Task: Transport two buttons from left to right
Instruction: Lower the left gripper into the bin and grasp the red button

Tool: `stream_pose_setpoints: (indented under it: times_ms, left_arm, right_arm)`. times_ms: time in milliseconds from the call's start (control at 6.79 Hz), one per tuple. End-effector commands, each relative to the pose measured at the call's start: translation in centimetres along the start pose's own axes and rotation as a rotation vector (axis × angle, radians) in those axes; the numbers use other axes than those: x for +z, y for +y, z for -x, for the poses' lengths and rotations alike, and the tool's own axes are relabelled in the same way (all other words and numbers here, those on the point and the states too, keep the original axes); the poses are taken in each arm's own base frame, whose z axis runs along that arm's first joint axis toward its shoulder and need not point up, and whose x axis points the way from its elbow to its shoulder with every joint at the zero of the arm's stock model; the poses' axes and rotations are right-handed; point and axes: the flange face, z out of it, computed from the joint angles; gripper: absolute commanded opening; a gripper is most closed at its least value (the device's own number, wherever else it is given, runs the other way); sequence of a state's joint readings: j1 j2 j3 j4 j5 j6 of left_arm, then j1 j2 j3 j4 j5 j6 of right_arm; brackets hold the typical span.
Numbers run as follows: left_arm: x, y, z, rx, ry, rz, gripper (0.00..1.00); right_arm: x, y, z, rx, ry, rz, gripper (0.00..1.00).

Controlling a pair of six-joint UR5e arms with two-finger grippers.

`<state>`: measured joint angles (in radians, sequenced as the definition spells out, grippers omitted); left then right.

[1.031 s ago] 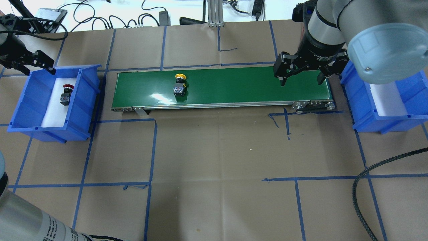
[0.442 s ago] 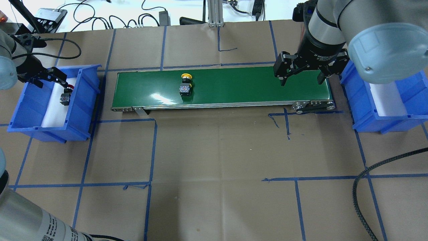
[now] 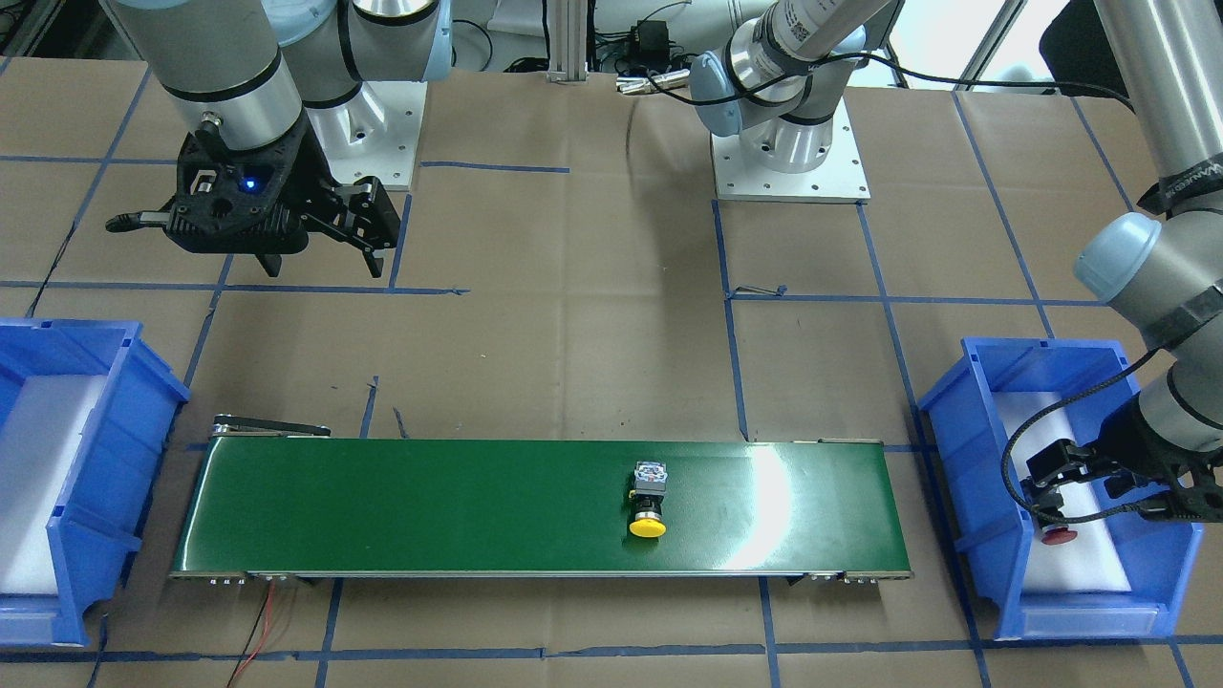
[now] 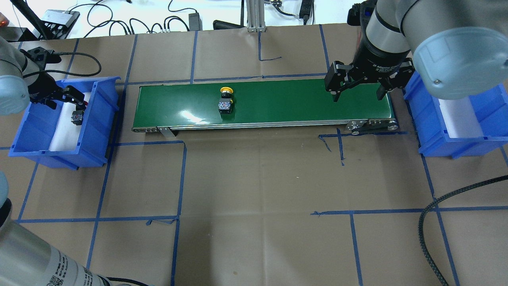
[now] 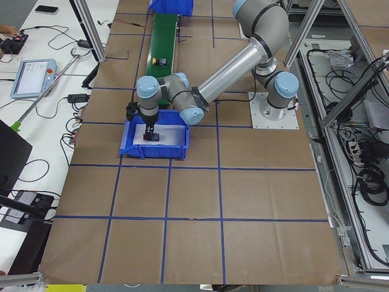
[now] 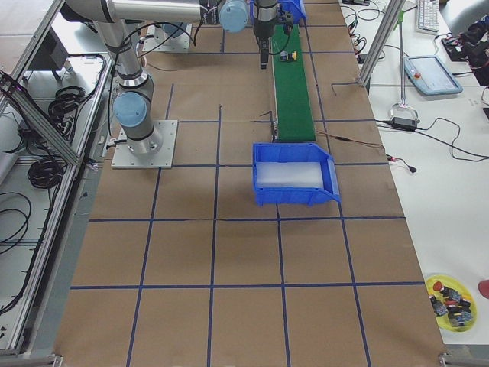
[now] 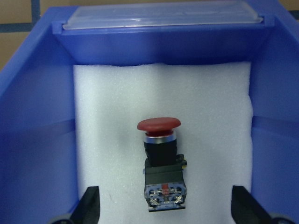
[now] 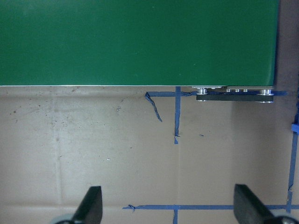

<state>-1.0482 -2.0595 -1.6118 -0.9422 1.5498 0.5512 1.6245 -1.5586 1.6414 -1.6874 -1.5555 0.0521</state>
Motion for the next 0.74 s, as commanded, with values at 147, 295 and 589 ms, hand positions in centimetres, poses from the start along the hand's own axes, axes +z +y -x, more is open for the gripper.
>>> stream_pose_setpoints:
  times_ms: [147,295,589]
  left_arm:
    - [2.3,-0.2,0.2,-0.006,0.003,0.006,1.0]
    - [3.5,-0.3,0.3,-0.014,0.013,0.02,1.0]
    - [4.0,-0.4,0.1,-0.02,0.016,0.025,0.95]
  right_arm:
    - [0.1,0.1,0.1,-0.015,0.0,0.005,1.0]
    - [0.1,0.1,0.1,-0.015,0.0,0.005,1.0]
    - [0.0,0.2,0.2,-0.015,0.002,0.005,1.0]
